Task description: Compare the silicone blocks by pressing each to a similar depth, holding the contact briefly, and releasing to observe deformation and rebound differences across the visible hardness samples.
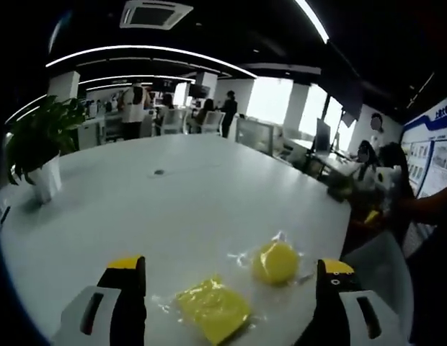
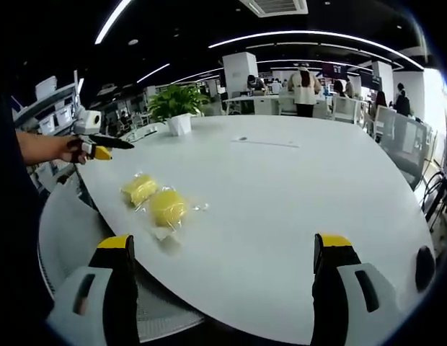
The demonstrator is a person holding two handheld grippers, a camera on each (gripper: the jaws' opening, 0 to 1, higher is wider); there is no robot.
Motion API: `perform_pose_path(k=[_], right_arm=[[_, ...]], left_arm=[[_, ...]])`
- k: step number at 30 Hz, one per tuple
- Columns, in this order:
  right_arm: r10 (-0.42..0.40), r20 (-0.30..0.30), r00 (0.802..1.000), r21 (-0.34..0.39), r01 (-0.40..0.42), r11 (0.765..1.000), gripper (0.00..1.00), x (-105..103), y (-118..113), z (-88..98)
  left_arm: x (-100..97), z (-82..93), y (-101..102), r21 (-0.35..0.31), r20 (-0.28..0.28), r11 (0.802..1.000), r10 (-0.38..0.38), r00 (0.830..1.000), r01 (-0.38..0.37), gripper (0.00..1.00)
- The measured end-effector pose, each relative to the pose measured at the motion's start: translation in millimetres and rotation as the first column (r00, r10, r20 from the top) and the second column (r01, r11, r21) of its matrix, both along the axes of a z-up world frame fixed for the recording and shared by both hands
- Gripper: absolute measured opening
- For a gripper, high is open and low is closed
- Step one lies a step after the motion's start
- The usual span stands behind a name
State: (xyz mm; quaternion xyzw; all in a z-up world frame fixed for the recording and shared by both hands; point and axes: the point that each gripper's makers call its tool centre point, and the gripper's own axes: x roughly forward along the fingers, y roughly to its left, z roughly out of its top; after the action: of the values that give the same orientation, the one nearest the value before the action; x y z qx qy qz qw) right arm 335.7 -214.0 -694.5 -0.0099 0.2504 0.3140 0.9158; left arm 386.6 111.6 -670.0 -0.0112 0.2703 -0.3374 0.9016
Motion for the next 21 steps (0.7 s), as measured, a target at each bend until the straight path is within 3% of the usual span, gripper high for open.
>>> perform_pose_path(k=[8, 13, 15, 16, 18, 21], right_arm=[[-0.001, 0.002, 1.000, -0.004, 0.001, 1.000, 0.96, 0.6, -1.7, 0.3], [-0.008, 0.003, 1.000, 0.000, 0.008, 1.000, 0.96, 0.8, -3.8, 0.5], [-0.009, 0.003, 1.000, 0.000, 0.009, 1.000, 0.96, 0.5, -4.7, -0.6], [-0.010, 0.002, 1.000, 0.001, 0.010, 1.000, 0.96, 0.2, -4.8, -1.3], [-0.013, 0.000, 1.000, 0.003, 0.013, 1.000, 0.96, 0.1, -4.9, -1.9], [-0.014, 0.000, 1.000, 0.008, 0.014, 1.000, 0.96, -0.6, -4.0, -1.2]], left_arm=[[11.7, 0.9, -7.6, 0.015, -0.006, 1.000, -0.027, 1.000, 0.027, 1.00], [17.7, 0.4, -16.4, -0.008, -0.028, 0.999, -0.032, 0.999, 0.032, 1.00], [17.2, -0.8, -24.2, -0.070, -0.087, 0.997, -0.025, 0.996, 0.019, 1.00], [18.0, 0.9, -29.7, -0.157, -0.148, 0.987, -0.010, 0.989, -0.014, 1.00], [20.5, 1.2, -33.6, -0.252, -0.231, 0.965, 0.013, 0.973, -0.073, 1.00], [26.4, -2.3, -32.0, -0.270, -0.244, 0.958, 0.029, 0.969, -0.096, 1.00]])
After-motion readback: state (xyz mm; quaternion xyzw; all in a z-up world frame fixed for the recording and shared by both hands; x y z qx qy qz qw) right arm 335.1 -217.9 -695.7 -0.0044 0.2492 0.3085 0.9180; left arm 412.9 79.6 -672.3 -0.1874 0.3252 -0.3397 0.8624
